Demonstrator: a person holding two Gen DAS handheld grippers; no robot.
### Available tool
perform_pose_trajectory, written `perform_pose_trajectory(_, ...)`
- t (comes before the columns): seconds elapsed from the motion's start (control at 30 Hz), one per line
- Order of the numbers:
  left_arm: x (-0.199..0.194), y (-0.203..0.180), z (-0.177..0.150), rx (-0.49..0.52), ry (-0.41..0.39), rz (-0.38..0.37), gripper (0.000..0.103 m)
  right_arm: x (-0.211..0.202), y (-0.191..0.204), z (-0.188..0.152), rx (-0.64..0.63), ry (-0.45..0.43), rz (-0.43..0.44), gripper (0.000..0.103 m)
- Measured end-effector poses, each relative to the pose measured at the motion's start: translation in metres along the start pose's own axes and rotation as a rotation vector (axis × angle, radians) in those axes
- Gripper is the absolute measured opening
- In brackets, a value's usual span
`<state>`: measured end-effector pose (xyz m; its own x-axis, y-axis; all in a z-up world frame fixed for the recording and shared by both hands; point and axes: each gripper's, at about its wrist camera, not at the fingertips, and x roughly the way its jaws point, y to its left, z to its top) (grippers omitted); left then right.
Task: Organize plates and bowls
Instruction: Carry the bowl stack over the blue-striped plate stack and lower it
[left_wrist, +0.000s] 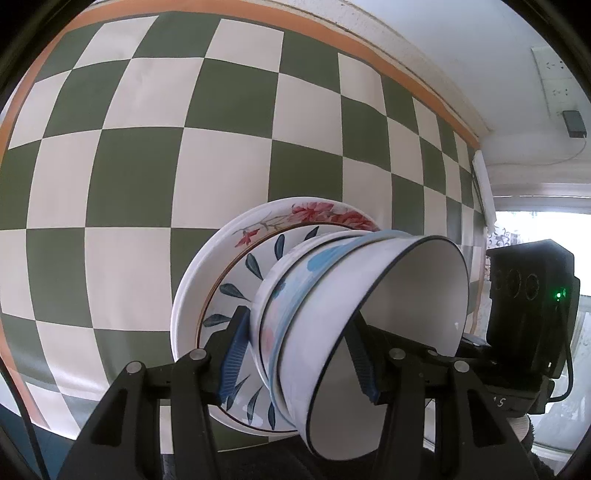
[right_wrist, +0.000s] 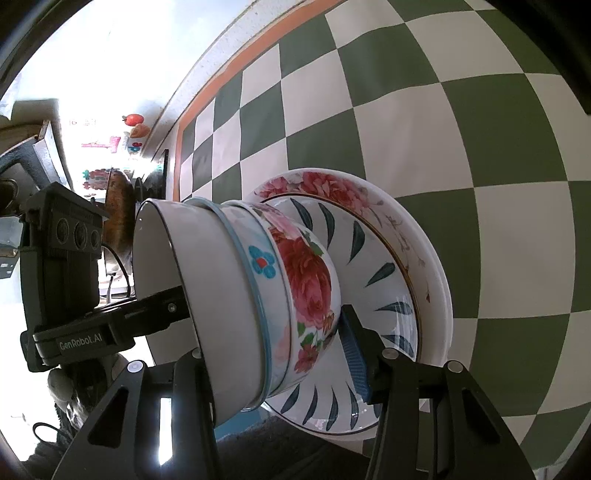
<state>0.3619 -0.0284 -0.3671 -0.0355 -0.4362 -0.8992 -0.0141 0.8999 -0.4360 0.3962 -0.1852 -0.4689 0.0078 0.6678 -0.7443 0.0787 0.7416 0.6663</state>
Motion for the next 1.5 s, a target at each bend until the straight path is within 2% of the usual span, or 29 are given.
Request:
perform_pose_trajectory(0.47, 0.005, -0.007, 0.001, 0.036, 0.001, 0.036, 0.047, -0.004, -0.004, -0.004, 0.041, 0.008, 0.001, 0.051)
perform_pose_trajectory(0.9, 0.004, -0.009, 0.001, 0.049, 0.002, 0.055, 0.047, -0.012, 0.000, -0.010, 0.037, -0.002, -0.054, 0.051)
perform_pose_trajectory(1.0, -0.001, -0.010, -0.002, 0.050, -0.013, 0.084, 0.047, -0.016, 0.003, -0.012, 0.034, -0.009, -0.070, 0.051)
perform_pose_trajectory(1.2, -0.023, -0.010, -0.012, 0.056, -0.081, 0.156, 0.048, -0.032, 0.020, -0.021, -0.003, -0.045, -0.130, 0.051)
perform_pose_trajectory(1.5, -0.053, -0.016, -0.039, 0.095, -0.154, 0.229, 0.051, -0.060, 0.053, -0.045, -0.074, -0.109, -0.271, 0.051)
